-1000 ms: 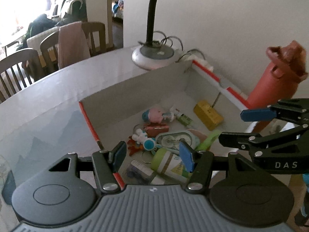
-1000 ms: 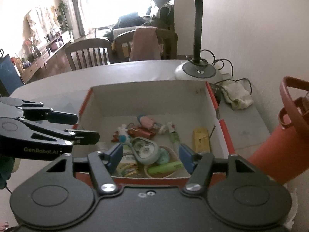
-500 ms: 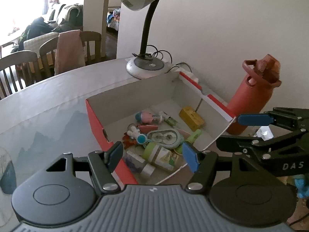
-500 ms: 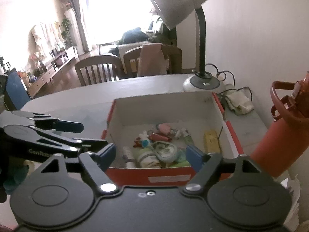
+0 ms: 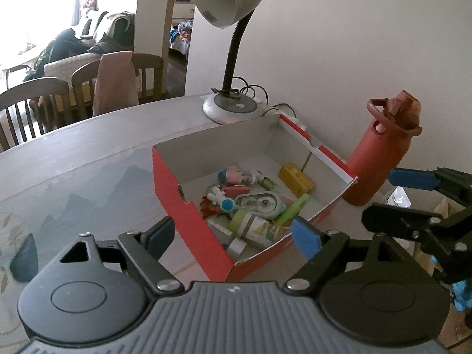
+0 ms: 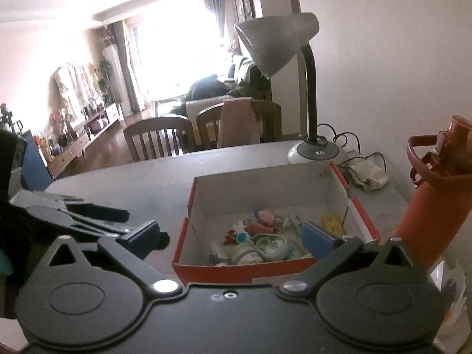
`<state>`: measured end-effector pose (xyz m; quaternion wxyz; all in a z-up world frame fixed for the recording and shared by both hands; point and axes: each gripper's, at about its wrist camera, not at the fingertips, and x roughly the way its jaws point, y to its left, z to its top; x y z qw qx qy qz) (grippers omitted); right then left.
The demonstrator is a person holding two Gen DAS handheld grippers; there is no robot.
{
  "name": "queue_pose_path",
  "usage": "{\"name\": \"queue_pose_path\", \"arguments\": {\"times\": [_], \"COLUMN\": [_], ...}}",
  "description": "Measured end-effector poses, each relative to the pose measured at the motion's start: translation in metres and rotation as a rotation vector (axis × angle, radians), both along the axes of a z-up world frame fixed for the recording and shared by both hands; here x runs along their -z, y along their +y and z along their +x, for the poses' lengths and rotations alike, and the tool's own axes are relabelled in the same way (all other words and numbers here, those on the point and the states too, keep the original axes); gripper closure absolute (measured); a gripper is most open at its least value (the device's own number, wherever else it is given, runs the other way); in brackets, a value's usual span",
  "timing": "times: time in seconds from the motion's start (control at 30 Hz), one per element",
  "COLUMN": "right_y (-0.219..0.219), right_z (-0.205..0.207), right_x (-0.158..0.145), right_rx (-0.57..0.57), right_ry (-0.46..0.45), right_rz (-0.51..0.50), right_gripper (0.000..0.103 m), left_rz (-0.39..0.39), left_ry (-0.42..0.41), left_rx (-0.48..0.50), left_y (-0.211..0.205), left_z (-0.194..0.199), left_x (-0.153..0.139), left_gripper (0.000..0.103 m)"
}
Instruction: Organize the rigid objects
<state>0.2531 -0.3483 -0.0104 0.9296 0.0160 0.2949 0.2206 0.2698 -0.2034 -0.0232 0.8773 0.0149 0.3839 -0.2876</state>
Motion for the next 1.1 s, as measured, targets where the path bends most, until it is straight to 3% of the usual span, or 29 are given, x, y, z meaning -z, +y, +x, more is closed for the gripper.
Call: {"name": "queue_pose_path", "arguments": {"times": [0.2, 1.1], "right_y": [-0.001, -0.012], "right_z": [-0.010, -0.040], "right_x": [0.000, 0.009], "right_rx": [0.038, 0.112], "right_ry": [-0.017, 0.040], "right_rz": [0.017, 0.062], "right_gripper": [0.001, 0.001], "left_rz": [-0.003, 0.003], "left_ry": [-0.002, -0.075], "left_rx": [0.010, 0.104], "left_y": [0.006, -0.005], "left_z": [-0.008, -0.036], "left_x": [0.001, 0.002], "left_gripper": [0.003, 0.003]}}
